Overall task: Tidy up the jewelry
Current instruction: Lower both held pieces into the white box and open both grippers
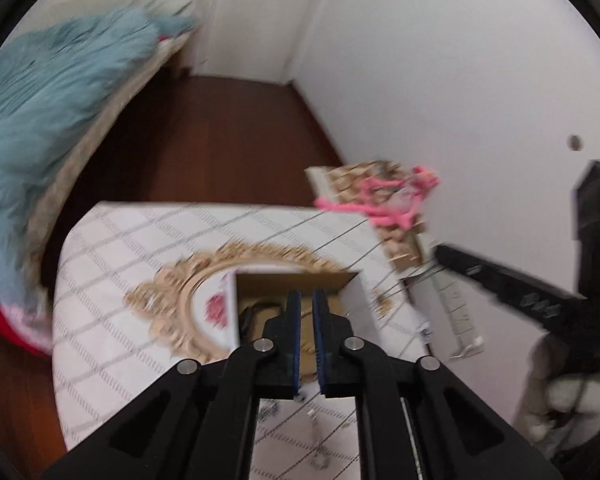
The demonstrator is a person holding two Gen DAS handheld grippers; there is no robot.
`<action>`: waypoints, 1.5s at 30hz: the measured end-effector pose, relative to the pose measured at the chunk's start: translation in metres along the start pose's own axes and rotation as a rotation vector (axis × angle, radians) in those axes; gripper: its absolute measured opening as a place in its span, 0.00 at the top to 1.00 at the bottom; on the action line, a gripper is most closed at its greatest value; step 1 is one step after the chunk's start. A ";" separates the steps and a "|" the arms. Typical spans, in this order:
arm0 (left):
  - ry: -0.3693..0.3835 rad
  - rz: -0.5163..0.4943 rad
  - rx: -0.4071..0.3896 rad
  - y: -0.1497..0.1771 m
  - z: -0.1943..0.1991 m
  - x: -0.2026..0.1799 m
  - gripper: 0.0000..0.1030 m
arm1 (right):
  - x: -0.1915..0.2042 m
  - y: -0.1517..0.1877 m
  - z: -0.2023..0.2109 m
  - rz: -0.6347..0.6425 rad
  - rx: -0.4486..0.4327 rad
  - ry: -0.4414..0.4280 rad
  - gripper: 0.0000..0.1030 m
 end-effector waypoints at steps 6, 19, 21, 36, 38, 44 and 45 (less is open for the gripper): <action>-0.070 0.027 0.039 0.061 -0.017 0.035 0.45 | 0.000 0.044 0.025 -0.046 -0.053 -0.027 0.90; -0.231 0.002 0.185 0.119 -0.122 0.053 0.45 | -0.026 0.182 0.004 -0.235 0.060 0.065 0.90; -0.247 -0.040 0.166 0.120 -0.128 0.047 0.49 | -0.029 0.194 -0.003 -0.255 0.079 0.070 0.90; -0.069 0.016 0.122 0.131 -0.058 0.041 0.95 | -0.028 0.187 0.011 -0.260 0.076 -0.004 0.90; -0.032 0.026 0.106 0.123 -0.040 0.034 0.95 | -0.026 0.177 0.020 -0.246 0.062 -0.025 0.90; 0.074 0.006 0.050 0.090 0.004 0.001 0.95 | -0.016 0.128 0.046 -0.189 0.001 -0.084 0.90; 0.085 -0.001 0.038 0.083 0.009 -0.004 0.95 | -0.014 0.114 0.051 -0.173 -0.013 -0.095 0.90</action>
Point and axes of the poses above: each gripper's, at about its wrist camera, not at the fingertips, and z roughly against the way its jaws point, x to its left, y to its underside, the point moved 3 cm from there along -z, roughly the way its jaws point, and after that the axes turned 14 degrees about z, right-handed, at the moved point
